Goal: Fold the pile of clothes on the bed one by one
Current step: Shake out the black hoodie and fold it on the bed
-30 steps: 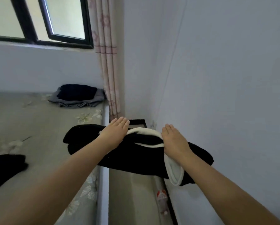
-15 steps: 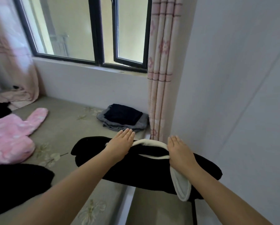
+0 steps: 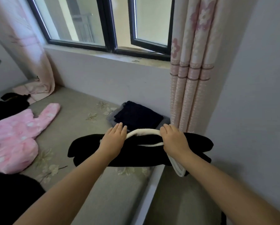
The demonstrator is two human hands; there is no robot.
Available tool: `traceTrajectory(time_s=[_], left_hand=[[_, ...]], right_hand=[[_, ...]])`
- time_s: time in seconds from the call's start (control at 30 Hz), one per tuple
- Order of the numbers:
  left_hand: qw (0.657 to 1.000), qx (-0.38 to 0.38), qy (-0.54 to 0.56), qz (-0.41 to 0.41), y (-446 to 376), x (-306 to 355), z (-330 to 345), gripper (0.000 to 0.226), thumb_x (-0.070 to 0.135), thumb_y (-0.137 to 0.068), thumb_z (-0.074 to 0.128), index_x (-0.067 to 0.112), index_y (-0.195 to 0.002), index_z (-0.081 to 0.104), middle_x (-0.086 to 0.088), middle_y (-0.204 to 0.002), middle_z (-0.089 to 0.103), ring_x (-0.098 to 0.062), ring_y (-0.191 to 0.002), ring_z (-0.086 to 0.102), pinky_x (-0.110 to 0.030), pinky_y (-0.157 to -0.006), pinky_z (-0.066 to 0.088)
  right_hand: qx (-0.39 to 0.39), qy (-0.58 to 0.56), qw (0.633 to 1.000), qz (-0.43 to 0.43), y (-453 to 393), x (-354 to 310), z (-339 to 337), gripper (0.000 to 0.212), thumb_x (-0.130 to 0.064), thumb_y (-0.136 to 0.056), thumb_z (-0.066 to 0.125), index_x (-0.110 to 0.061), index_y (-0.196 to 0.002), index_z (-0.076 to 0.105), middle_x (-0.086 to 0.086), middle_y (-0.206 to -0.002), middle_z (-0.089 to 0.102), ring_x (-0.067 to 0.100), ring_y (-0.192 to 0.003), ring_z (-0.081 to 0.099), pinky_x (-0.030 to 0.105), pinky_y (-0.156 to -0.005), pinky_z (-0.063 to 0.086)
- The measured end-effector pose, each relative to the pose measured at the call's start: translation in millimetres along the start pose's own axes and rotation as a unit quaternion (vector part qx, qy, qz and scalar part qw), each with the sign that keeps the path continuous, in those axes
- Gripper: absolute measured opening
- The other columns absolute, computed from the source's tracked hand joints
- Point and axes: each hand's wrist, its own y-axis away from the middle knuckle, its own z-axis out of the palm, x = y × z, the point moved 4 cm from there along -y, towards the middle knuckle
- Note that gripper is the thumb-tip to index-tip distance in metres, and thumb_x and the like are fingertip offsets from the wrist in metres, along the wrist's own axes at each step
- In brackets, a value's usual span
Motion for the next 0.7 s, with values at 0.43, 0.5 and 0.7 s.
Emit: traceTrajectory(time_s=[0.43,0.5,0.7], left_hand=[[0.996,0.088,0.009,0.030,-338,-123,4,0.051,0.012,-0.098,0.024,0.006,-0.146,0.008,-0.015,-0.154,0.007,-0.027,-0.143,0.006,-0.039,-0.114,0.002],[0.997,0.078,0.014,0.011,-370,-133,32,0.054,0.015,-0.097,0.030,0.012,-0.147,0.009,-0.013,-0.155,0.008,-0.026,-0.143,0.005,-0.044,-0.114,0.000],[0.984,-0.177,0.025,-0.012,-399,-115,207,0.075,0.013,-0.094,0.042,0.034,-0.145,-0.008,-0.004,-0.155,-0.010,-0.028,-0.142,-0.013,-0.052,-0.112,0.000]], right_hand=[[0.033,0.009,0.999,0.026,-291,89,128,0.036,0.012,-0.033,0.075,0.000,-0.061,0.056,0.013,-0.052,0.053,0.030,-0.039,0.049,0.023,-0.037,0.027],[0.024,0.000,0.999,0.029,-303,87,168,0.034,0.011,-0.036,0.075,-0.001,-0.062,0.056,0.013,-0.053,0.052,0.030,-0.040,0.049,0.023,-0.038,0.027],[-0.288,-0.002,0.958,0.016,-271,43,357,0.052,-0.022,-0.072,0.072,-0.003,-0.116,0.053,0.018,-0.121,0.056,0.029,-0.110,0.056,0.038,-0.086,0.047]])
